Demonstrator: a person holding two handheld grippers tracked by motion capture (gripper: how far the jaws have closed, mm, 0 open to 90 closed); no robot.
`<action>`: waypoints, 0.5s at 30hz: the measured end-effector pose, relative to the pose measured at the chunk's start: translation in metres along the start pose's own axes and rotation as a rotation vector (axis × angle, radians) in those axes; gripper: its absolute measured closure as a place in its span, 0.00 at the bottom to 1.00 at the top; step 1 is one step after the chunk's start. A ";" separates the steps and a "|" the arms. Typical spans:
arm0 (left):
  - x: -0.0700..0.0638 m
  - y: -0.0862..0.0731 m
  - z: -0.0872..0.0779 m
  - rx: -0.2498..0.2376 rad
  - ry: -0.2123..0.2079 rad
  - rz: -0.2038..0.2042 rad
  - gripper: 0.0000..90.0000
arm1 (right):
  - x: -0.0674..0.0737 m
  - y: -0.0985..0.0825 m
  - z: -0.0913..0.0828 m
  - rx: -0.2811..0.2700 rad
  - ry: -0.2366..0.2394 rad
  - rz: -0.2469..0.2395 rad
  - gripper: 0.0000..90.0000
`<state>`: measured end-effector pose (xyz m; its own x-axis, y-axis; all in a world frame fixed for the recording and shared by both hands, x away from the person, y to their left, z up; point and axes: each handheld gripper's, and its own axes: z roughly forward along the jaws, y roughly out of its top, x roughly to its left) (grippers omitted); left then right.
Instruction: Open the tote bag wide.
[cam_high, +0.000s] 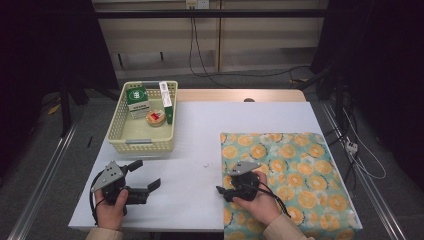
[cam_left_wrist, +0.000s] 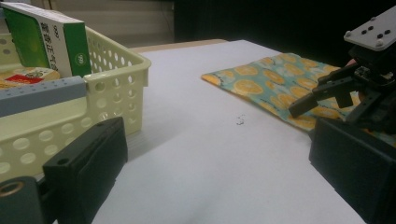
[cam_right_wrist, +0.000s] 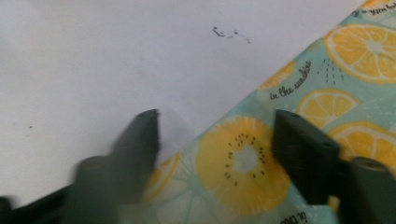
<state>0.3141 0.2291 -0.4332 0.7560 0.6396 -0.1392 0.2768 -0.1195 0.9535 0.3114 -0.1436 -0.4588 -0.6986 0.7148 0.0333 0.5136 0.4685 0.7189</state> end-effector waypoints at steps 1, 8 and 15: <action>0.000 0.000 0.000 0.003 0.001 0.000 0.05 | -0.001 0.001 -0.001 0.001 0.003 0.001 0.54; 0.000 0.000 0.000 -0.001 0.003 -0.002 0.05 | -0.007 0.001 -0.002 0.000 0.002 0.011 0.86; -0.001 0.000 0.000 -0.007 0.004 -0.005 0.05 | -0.011 0.002 -0.003 -0.007 0.007 0.041 1.00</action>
<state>0.3133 0.2281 -0.4331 0.7522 0.6432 -0.1431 0.2766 -0.1110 0.9546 0.3188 -0.1525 -0.4562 -0.6806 0.7296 0.0672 0.5383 0.4357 0.7213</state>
